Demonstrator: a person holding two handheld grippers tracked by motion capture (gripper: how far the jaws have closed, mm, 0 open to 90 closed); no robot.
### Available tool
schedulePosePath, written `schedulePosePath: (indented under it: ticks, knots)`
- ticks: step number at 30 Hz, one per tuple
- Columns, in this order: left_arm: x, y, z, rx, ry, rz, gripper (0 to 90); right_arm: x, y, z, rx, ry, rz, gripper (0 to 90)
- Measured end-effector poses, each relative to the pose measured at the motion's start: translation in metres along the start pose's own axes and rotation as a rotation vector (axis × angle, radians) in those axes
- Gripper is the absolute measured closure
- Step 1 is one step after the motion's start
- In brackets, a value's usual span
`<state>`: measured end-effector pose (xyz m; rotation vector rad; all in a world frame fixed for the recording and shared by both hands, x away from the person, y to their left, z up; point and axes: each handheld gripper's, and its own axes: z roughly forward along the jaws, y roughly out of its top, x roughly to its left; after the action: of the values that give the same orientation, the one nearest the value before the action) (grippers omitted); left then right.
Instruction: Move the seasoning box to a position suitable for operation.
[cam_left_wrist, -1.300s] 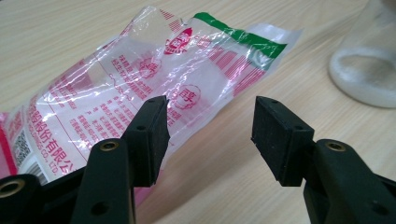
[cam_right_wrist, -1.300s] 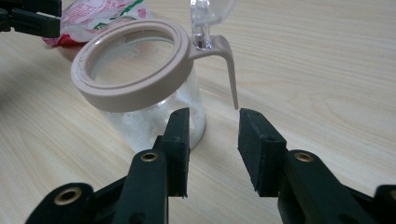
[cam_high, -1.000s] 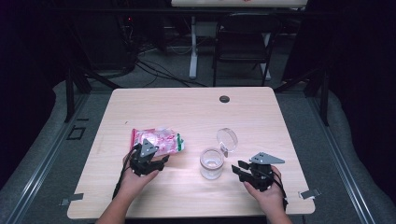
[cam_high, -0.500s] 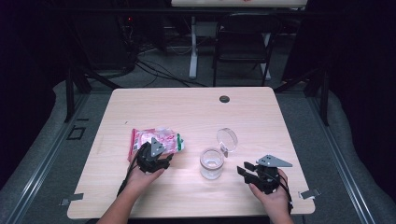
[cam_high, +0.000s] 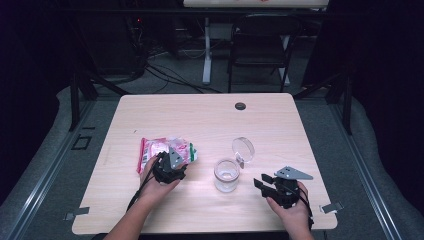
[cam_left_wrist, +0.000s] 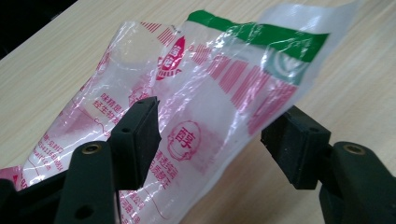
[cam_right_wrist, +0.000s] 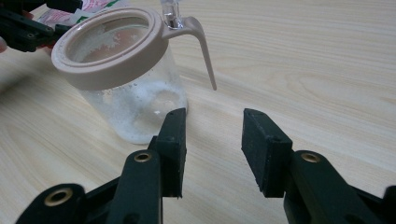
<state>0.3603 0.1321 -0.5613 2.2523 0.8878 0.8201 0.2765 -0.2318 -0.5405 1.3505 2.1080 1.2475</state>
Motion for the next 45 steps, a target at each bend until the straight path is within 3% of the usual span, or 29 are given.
schedulePosePath:
  ticks: [10, 17, 23, 31, 39, 45]
  knots:
    - [-0.001, -0.002, 0.008, 0.028, 0.040, 0.007, 37.5, 0.001, 0.000, 0.000, 0.004, 0.001, -0.003, 60.2]
    - [0.003, -0.003, 0.009, 0.041, 0.059, -0.010, 47.3, 0.001, 0.000, 0.000, 0.003, -0.001, -0.004, 59.8]
    - [0.007, -0.004, 0.010, 0.053, 0.046, -0.027, 56.9, 0.000, 0.000, 0.000, -0.002, -0.003, -0.003, 59.7]
    - [0.015, -0.006, 0.008, 0.046, 0.023, -0.097, 64.0, 0.000, 0.000, 0.000, 0.000, -0.005, -0.002, 59.6]
    - [0.020, -0.007, 0.006, 0.049, -0.007, -0.122, 72.2, 0.000, 0.000, 0.000, -0.002, -0.006, 0.000, 59.5]
    - [0.027, -0.009, 0.006, 0.041, -0.033, -0.177, 78.8, 0.000, 0.000, 0.000, -0.002, -0.005, 0.001, 59.5]
